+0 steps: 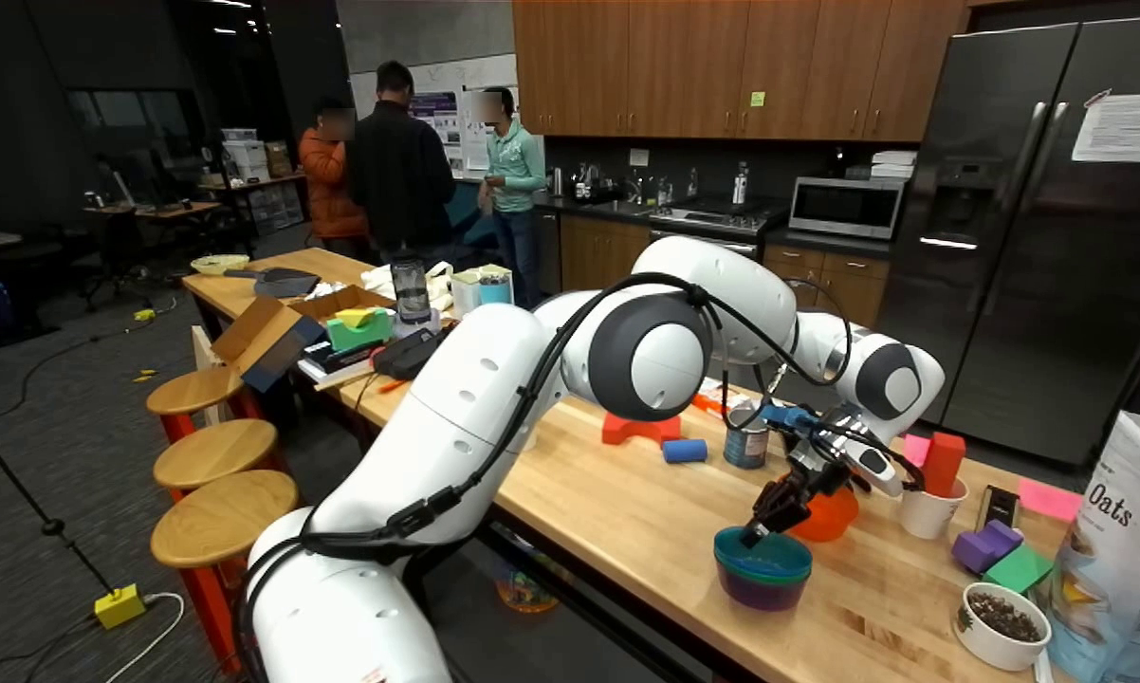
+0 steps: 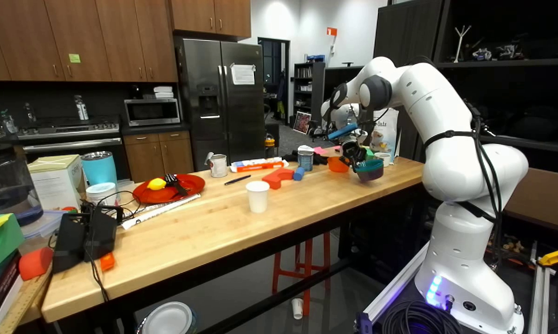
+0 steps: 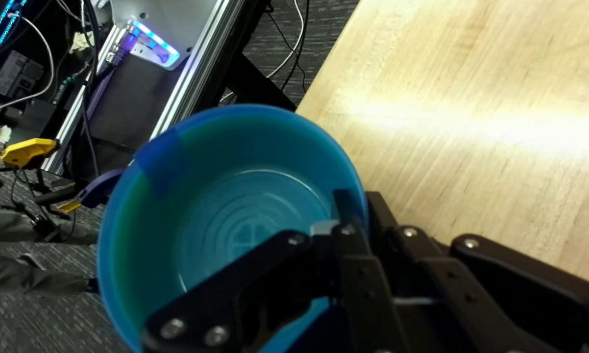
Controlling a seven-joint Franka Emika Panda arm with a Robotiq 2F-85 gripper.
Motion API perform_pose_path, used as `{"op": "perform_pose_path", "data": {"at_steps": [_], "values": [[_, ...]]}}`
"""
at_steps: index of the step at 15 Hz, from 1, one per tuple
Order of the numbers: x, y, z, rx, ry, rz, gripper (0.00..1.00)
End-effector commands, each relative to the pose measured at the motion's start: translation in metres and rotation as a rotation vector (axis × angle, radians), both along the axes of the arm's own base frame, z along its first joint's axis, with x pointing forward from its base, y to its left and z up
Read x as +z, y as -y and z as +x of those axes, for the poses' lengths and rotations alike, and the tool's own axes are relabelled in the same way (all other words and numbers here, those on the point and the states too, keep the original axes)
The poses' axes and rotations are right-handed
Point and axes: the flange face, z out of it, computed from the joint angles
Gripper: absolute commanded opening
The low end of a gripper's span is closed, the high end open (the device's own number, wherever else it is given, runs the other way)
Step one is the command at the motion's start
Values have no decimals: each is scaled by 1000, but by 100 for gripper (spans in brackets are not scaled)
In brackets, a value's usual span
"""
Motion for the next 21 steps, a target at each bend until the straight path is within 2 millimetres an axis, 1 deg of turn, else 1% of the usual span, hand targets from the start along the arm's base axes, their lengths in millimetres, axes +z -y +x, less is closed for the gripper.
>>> {"op": "perform_pose_path", "data": {"at_steps": [1, 7, 10, 14, 16, 19, 21], "values": [[33, 12, 2, -18, 28, -44, 2], [80, 43, -5, -45, 119, -96, 2], [103, 48, 0, 26, 208, -87, 2], [129, 42, 12, 218, 317, -29, 2], [140, 34, 20, 325, 346, -6, 2], [147, 24, 29, 445, 360, 30, 2], [146, 16, 34, 531, 353, 62, 2]]}}
